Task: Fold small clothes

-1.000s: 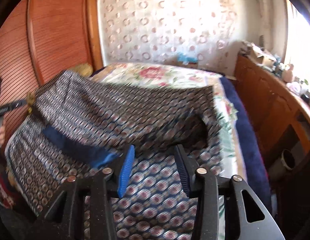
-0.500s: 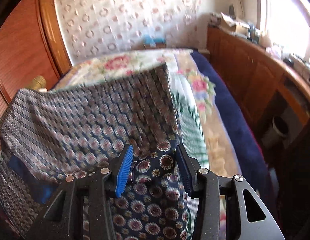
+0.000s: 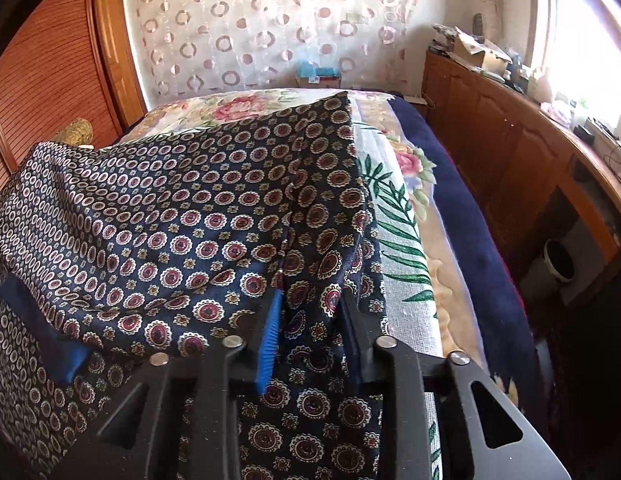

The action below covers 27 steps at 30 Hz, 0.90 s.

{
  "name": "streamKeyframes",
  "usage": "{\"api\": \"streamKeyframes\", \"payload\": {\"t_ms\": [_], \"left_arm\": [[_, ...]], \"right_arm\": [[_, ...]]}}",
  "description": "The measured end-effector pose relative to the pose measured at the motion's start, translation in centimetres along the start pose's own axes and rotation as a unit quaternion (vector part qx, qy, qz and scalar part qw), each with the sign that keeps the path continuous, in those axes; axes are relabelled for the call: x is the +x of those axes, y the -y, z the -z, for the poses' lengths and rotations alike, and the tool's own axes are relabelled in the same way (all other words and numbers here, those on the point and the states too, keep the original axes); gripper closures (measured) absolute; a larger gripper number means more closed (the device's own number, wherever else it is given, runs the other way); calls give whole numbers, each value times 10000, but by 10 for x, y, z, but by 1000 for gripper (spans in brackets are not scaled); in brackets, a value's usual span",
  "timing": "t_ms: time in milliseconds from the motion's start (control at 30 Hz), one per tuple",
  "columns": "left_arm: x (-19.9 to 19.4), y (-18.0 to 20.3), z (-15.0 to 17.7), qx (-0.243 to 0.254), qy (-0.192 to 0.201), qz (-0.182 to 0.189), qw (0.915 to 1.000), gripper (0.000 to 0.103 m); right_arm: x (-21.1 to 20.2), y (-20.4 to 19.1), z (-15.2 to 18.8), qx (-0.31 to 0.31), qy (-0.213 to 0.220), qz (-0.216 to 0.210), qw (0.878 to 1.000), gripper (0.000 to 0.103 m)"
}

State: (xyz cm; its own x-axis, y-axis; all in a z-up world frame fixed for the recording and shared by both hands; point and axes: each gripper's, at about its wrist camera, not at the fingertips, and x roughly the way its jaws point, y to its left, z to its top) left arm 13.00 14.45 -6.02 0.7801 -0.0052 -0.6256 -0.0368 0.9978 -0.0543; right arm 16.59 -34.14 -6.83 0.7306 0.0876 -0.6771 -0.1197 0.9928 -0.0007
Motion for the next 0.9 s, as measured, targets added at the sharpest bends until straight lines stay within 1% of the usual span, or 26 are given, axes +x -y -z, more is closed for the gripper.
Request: {"api": "streamKeyframes", "payload": {"t_ms": [67,167,233,267,300,333,367,400,433,467,633,800,900], "left_arm": [[4,-5,-5,-25,-14,-36,10000,45],[12,-12,-16,-58,-24,-68,10000,45],[21,-16,-22,-119,-99,-61,9999,45],[26,-19,-25,-177,-172,-59,9997,49],[30,-20,-26,-219,-209,0,9995,54],[33,-20,-26,-251,-264,85,9993,66],[36,-20,-27,-262,-319,116,9991,78],[39,-19,-27,-246,-383,136,9989,84],[40,-18,-27,-223,-415,147,9988,95],[39,-17,-26,-200,-409,149,9989,100],[15,-9,-26,-62,-74,171,9998,101],[-24,0,-23,-103,282,387,9988,102],[-43,1,-15,-152,374,540,9977,102]], "right_arm": [[4,1,2,20,-4,-19,10000,77],[6,4,4,88,-27,-87,9999,83],[7,5,4,124,-22,-101,9999,88],[7,6,3,136,-11,-115,9998,90],[7,6,4,140,6,-120,9998,93],[6,6,4,139,32,-119,9998,97],[5,6,3,131,78,-107,9998,98],[3,5,4,101,138,-114,9998,99],[2,2,4,60,181,-131,9997,100],[0,1,4,8,220,-146,9997,100],[-9,-4,6,-58,364,-226,9991,101],[-27,0,3,31,575,-376,9976,102],[-44,3,4,50,711,-446,9965,102]]}}
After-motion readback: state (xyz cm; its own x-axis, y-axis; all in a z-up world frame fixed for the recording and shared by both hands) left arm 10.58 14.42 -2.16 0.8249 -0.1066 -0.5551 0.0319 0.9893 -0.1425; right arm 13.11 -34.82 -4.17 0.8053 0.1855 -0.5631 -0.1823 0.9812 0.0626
